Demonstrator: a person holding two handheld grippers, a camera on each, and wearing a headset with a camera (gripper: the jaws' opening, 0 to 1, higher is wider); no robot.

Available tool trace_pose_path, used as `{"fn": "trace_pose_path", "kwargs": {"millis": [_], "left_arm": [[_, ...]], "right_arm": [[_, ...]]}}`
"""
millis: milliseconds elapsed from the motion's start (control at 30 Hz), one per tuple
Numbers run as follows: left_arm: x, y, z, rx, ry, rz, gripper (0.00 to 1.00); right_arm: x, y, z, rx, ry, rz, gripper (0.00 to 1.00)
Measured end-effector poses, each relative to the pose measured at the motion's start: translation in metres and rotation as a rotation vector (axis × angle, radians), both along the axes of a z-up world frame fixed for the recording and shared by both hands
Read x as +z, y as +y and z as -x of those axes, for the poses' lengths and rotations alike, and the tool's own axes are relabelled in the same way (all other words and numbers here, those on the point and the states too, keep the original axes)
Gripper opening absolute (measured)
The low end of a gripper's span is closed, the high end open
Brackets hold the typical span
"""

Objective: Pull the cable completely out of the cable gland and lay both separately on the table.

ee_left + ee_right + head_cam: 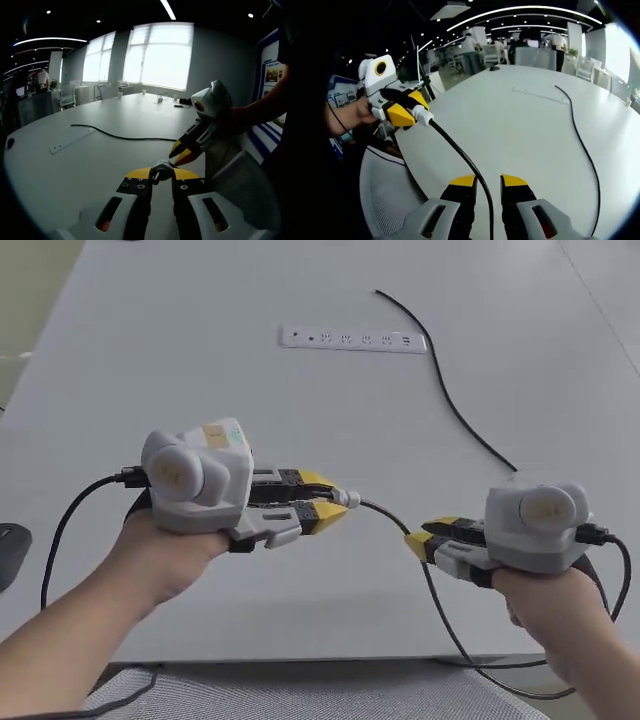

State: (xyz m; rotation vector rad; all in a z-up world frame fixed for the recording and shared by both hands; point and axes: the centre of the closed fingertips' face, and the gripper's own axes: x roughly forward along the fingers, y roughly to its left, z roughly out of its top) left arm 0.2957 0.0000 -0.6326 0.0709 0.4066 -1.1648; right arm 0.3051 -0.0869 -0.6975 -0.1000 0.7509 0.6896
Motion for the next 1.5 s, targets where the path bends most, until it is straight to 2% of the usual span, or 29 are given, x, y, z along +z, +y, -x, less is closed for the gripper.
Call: {"fn": "trace_pose_path", "kwargs": {"millis": [133, 233, 267, 400, 467, 533, 700, 833, 933, 1300, 1500], "left_arm": [[-0.002, 0.001, 0.002, 0.005, 0.003, -0.002, 0.15], [-0.003, 0.002, 0.002, 0.009, 0.005, -0.008, 0.15], [-0.004, 0.003, 0.003, 0.01, 0.007, -0.008, 0.15], [-0.004, 0.004, 0.003, 0.014, 0.009, -0.009, 0.15], [-0.004, 0.004, 0.003, 0.015, 0.011, -0.008, 0.15], [-0.004, 0.004, 0.003, 0.016, 0.012, -0.008, 0.15], [-0.004, 0.004, 0.003, 0.016, 0.013, -0.005, 0.15], [-0.003, 0.003, 0.003, 0.018, 0.013, -0.001, 0.15], [-0.003, 0.003, 0.003, 0.016, 0.014, 0.001, 0.15], [-0.002, 0.002, 0.006, 0.015, 0.016, 0.003, 0.15], [-0.002, 0.002, 0.007, 0.019, 0.018, 0.002, 0.15]], "right_arm": [[0.017, 0.01, -0.004, 0.052, -0.051, 0.014, 0.15], [0.033, 0.018, -0.008, 0.134, -0.139, 0.077, 0.16], [0.039, 0.025, -0.008, 0.189, -0.183, 0.096, 0.17], [0.04, 0.044, 0.001, 0.354, -0.247, 0.174, 0.2], [0.041, 0.055, 0.004, 0.392, -0.275, 0.181, 0.2], [0.036, 0.063, 0.007, 0.421, -0.27, 0.196, 0.2], [0.032, 0.078, 0.01, 0.475, -0.298, 0.225, 0.17], [0.032, 0.079, 0.007, 0.484, -0.315, 0.236, 0.13], [0.035, 0.081, 0.007, 0.487, -0.327, 0.22, 0.1], [0.034, 0.082, 0.01, 0.502, -0.331, 0.195, 0.01], [0.033, 0.084, 0.011, 0.508, -0.335, 0.193, 0.0]]}}
